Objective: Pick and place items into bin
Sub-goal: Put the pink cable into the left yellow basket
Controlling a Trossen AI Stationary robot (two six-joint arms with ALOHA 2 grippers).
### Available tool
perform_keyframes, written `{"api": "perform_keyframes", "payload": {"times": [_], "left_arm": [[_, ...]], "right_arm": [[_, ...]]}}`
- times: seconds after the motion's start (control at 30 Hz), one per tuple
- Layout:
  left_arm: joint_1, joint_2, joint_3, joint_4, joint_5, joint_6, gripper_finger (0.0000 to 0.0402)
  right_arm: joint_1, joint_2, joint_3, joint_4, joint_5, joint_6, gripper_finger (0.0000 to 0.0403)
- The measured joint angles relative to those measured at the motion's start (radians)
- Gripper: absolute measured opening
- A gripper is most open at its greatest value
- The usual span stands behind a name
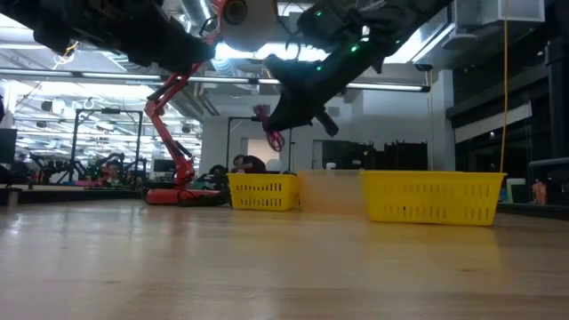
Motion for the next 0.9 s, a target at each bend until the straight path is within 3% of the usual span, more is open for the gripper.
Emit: {"api": "perform_keyframes", "payload": {"times": [0.33,0.9], "left_arm": [[0.000,0.000,0.000,-0.060,0.001,-0.003,0.0004],[0.000,0.000,0.000,-0.056,0.001,-0.003,0.0008]], "right_arm": [[-0.046,0.045,0.030,-0.065,-0.025,0.113,0.0000],[-0.040,0.072,0.026,-0.077,0.037,0.097,0.0000]]}}
